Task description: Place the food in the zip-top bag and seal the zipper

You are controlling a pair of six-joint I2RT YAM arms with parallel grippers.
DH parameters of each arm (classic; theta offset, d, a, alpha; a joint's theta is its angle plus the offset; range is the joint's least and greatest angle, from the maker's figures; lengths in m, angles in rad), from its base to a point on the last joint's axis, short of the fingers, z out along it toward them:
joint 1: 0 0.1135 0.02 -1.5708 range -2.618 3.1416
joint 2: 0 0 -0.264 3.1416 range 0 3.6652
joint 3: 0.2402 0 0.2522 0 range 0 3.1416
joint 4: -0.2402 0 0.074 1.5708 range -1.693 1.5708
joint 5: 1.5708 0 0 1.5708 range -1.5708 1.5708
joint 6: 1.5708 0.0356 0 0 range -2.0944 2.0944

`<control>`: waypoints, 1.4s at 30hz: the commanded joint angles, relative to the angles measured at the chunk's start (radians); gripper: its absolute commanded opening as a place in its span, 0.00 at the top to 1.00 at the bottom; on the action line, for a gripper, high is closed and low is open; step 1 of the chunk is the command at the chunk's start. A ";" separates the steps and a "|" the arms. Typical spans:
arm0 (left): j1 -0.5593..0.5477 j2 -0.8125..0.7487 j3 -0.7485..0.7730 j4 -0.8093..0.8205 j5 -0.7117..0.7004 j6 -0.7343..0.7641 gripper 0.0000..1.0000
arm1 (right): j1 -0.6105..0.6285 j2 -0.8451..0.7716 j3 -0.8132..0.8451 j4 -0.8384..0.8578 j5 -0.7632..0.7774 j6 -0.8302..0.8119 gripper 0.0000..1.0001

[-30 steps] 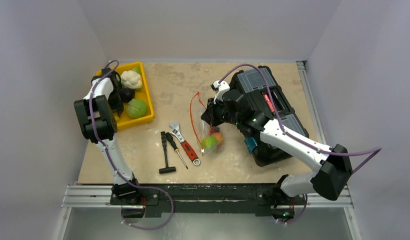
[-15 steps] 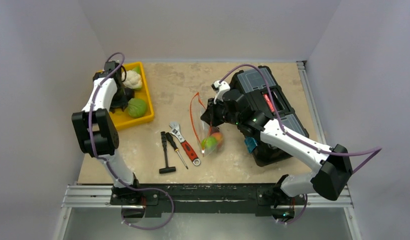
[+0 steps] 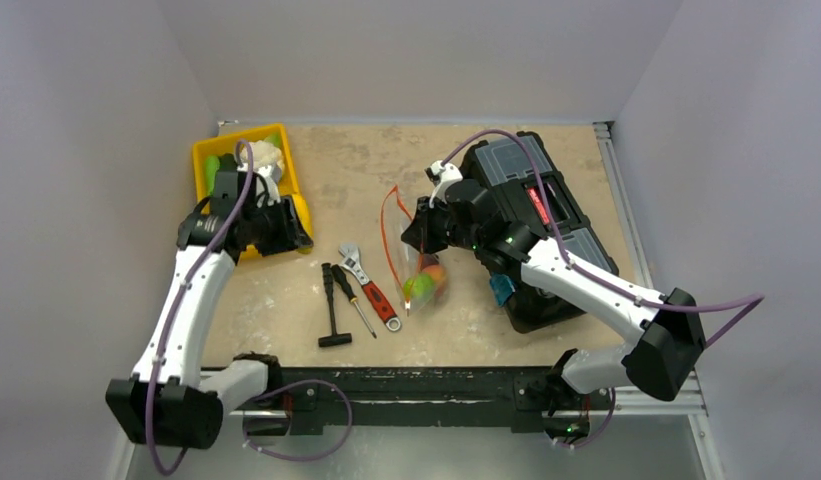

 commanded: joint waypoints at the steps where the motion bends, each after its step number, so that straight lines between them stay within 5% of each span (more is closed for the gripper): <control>1: -0.064 -0.138 -0.091 0.035 0.358 -0.071 1.00 | -0.002 -0.009 0.006 -0.006 0.019 0.030 1.00; 10: -0.489 -0.314 -0.213 0.119 0.431 -0.288 1.00 | -0.002 0.067 0.037 -0.007 0.065 0.008 1.00; 16: -0.687 -0.227 -0.110 0.055 0.349 -0.326 1.00 | 0.065 0.041 0.035 0.018 0.191 -0.075 1.00; 24: -0.699 -0.067 -0.006 0.065 0.352 -0.362 1.00 | 0.117 -0.024 0.005 0.055 0.237 -0.122 1.00; 34: -0.660 0.028 0.043 -0.026 0.178 -0.394 1.00 | 0.141 -0.149 -0.040 0.085 0.220 -0.136 1.00; 42: -0.597 0.040 0.024 0.105 0.328 -0.451 1.00 | 0.166 -0.156 -0.069 0.111 0.149 -0.139 1.00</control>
